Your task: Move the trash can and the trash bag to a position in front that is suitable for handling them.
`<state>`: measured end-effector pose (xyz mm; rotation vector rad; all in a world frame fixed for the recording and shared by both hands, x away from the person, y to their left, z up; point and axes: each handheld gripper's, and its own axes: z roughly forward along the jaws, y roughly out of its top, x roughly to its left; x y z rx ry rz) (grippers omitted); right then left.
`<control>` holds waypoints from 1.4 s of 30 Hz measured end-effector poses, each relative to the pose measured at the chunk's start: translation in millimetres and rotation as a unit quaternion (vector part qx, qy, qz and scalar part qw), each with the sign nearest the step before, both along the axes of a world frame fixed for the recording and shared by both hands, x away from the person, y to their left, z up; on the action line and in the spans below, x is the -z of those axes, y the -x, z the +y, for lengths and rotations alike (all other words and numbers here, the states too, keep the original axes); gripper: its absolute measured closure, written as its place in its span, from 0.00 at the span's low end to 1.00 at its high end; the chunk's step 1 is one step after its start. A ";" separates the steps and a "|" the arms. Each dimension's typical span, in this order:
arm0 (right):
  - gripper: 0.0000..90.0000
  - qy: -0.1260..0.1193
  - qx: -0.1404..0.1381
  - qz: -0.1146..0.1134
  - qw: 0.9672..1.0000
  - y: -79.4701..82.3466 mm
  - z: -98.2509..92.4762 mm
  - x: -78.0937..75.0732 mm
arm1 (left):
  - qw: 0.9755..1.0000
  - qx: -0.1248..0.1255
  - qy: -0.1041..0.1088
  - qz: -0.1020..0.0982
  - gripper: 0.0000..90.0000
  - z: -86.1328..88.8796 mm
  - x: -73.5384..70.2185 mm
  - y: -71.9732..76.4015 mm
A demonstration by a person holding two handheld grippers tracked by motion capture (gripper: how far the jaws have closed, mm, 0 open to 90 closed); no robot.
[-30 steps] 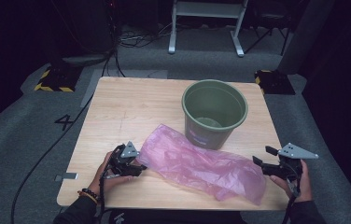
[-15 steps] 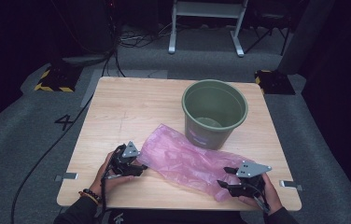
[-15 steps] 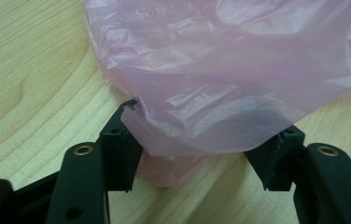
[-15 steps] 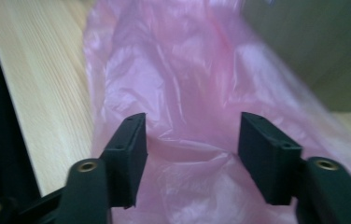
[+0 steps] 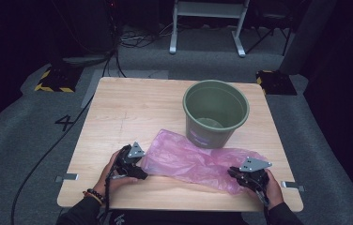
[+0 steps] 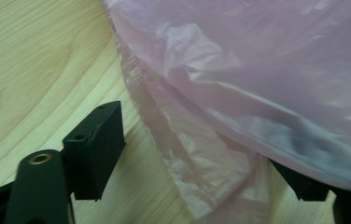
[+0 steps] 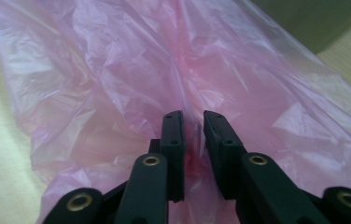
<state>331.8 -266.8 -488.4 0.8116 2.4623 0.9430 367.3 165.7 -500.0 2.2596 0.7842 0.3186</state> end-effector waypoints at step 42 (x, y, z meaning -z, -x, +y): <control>0.25 -0.016 -0.116 -0.052 0.992 39.5 111.8 -29.8 | 1.000 0.023 0.011 0.004 0.34 -1.9 -2.4 9.8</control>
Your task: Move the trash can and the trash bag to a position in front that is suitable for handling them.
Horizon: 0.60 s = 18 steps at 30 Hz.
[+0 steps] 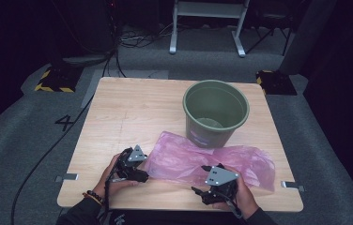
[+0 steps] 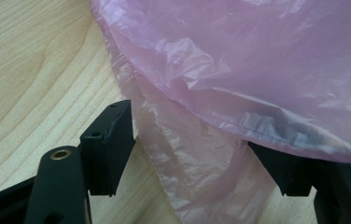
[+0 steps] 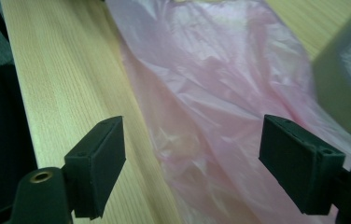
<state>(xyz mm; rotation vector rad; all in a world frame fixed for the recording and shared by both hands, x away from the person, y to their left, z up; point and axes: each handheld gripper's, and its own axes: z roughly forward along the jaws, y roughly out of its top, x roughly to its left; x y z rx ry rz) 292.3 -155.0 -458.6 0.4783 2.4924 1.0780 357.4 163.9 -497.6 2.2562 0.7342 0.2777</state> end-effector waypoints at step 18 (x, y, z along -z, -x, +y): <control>0.30 0.001 0.036 0.033 0.999 -37.8 11.5 39.8 | 1.000 0.005 0.008 -0.002 0.27 0.3 -2.8 -1.9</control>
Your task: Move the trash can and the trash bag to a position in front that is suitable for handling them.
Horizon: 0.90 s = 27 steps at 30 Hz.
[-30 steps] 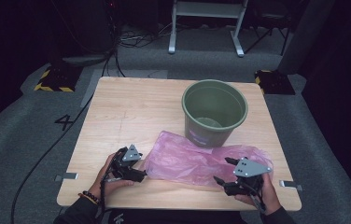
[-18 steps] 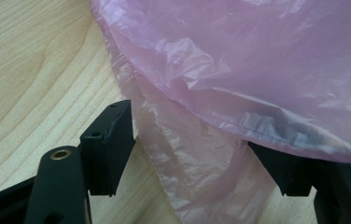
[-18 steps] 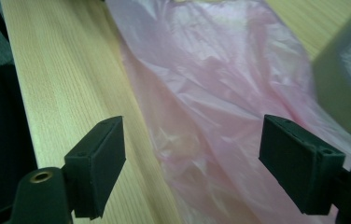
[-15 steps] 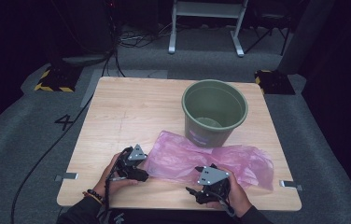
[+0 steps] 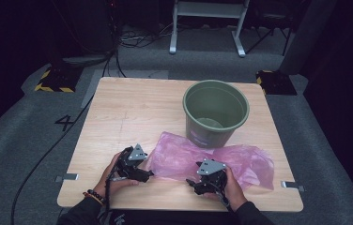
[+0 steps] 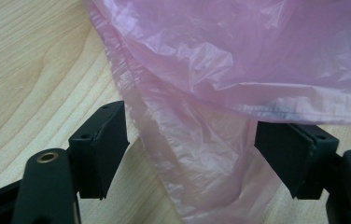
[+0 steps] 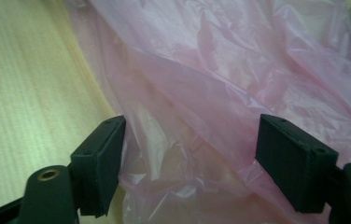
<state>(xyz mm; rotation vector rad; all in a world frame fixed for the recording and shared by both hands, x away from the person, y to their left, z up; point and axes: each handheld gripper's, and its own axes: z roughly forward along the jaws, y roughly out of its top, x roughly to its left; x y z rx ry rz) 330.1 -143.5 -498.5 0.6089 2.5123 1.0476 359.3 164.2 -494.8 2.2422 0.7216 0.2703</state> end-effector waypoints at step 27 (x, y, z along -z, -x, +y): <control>0.96 0.022 0.073 -0.040 0.996 -14.9 -44.0 -4.1 | 1.000 -0.010 -0.014 0.000 0.21 12.5 6.7 1.0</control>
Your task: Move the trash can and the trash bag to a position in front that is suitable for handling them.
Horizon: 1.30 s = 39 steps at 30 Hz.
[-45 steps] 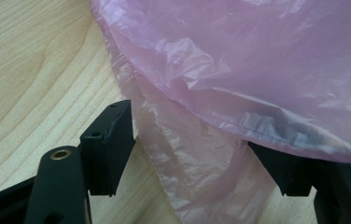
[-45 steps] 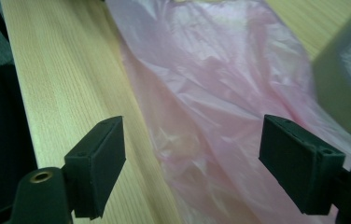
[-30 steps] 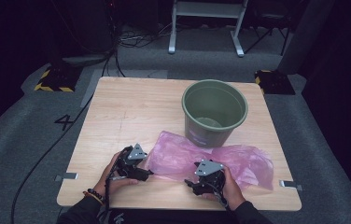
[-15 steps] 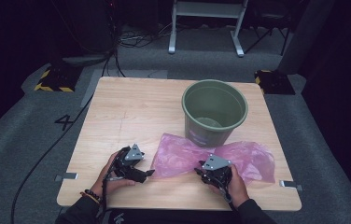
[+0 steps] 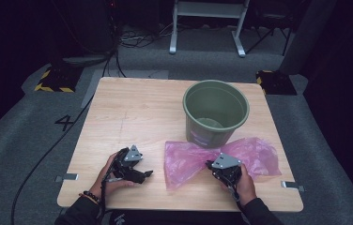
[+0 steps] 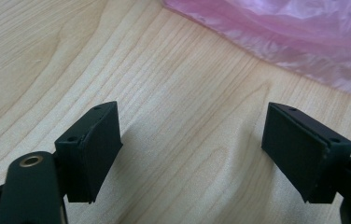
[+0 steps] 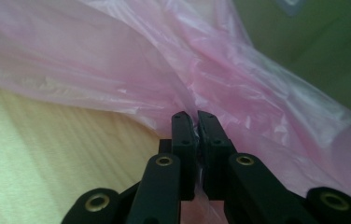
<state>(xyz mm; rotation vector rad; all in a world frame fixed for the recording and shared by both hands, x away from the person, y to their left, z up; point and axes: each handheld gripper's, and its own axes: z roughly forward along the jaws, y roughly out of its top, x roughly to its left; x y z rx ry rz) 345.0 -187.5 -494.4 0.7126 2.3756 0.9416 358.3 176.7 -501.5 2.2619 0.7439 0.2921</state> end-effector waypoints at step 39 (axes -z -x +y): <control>0.99 -0.080 -0.086 -0.056 0.992 23.6 -21.1 -43.0 | 1.000 -0.019 0.006 -0.006 0.16 6.1 2.8 0.7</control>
